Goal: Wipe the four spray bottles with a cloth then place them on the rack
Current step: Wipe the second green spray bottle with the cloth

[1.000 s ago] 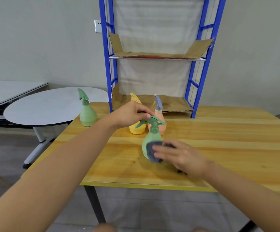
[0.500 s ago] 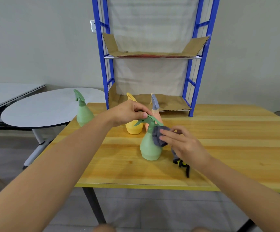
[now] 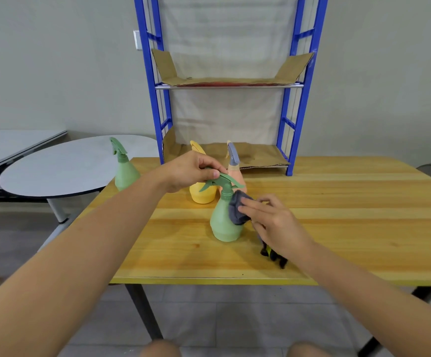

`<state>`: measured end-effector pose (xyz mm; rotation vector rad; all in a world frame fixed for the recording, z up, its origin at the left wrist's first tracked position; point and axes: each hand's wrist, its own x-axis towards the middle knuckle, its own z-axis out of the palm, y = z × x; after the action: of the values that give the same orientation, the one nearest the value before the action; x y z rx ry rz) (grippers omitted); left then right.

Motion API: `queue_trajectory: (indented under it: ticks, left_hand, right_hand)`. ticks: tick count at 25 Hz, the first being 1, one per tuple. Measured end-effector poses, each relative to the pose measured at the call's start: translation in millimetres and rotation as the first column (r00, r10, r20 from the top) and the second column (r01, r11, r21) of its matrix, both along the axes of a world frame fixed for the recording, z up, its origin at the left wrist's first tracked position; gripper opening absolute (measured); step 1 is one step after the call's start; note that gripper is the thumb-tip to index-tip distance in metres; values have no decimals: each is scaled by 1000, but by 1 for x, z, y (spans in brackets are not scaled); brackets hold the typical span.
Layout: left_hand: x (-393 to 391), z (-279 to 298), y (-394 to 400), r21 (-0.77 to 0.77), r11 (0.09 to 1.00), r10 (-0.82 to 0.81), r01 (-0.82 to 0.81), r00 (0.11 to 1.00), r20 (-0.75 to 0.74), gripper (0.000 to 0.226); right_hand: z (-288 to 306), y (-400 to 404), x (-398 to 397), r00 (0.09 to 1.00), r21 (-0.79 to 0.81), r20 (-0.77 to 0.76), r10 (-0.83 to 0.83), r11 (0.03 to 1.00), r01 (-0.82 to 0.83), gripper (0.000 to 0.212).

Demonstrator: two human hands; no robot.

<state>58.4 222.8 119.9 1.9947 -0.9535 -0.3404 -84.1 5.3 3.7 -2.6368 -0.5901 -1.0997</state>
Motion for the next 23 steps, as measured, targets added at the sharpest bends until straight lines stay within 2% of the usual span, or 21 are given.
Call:
queue_trajectory:
  ticks: [2, 5, 6, 10, 11, 14, 15, 18, 21, 23]
  left_hand:
    - [-1, 1, 0, 12, 1000, 2, -2, 1000, 4, 21]
    - [-2, 1, -1, 19, 1000, 21, -21, 1000, 20, 20]
    - [-4, 1, -1, 19, 1000, 24, -25, 999, 22, 20]
    - [-11, 0, 1, -2, 999, 46, -45, 999, 30, 19]
    - [-12, 0, 3, -8, 998, 56, -55, 998, 32, 19]
    - [-15, -2, 6, -10, 996, 91, -91, 995, 46, 18]
    - [-18, -2, 5, -3, 994, 107, -107, 992, 68, 18]
    - [-29, -2, 7, 37, 991, 120, -128, 979, 164, 29]
    - [-31, -7, 18, 40, 992, 112, -118, 986, 125, 57]
    - [-30, -12, 23, -2, 988, 156, -156, 983, 97, 54]
  right_hand:
    - [-19, -2, -12, 996, -56, -89, 31, 998, -36, 46]
    - [-20, -13, -23, 979, -230, -201, 30, 970, -77, 34]
    - [-13, -14, -22, 983, -236, -182, 10, 970, -54, 34]
    - [-8, -1, -17, 993, -19, -94, -67, 998, 66, 49]
    - [-13, 4, -20, 992, -35, -118, -50, 998, 46, 50]
    - [-23, 7, -33, 980, -236, -197, -15, 971, -32, 47]
    - [-19, 4, -35, 980, -237, -196, -25, 971, -23, 46]
    - [9, -1, -29, 983, -45, -159, -86, 996, 80, 46]
    - [49, 7, -20, 983, 78, -95, -157, 983, 165, 43]
    - [71, 16, -14, 982, 112, -63, -177, 977, 183, 44]
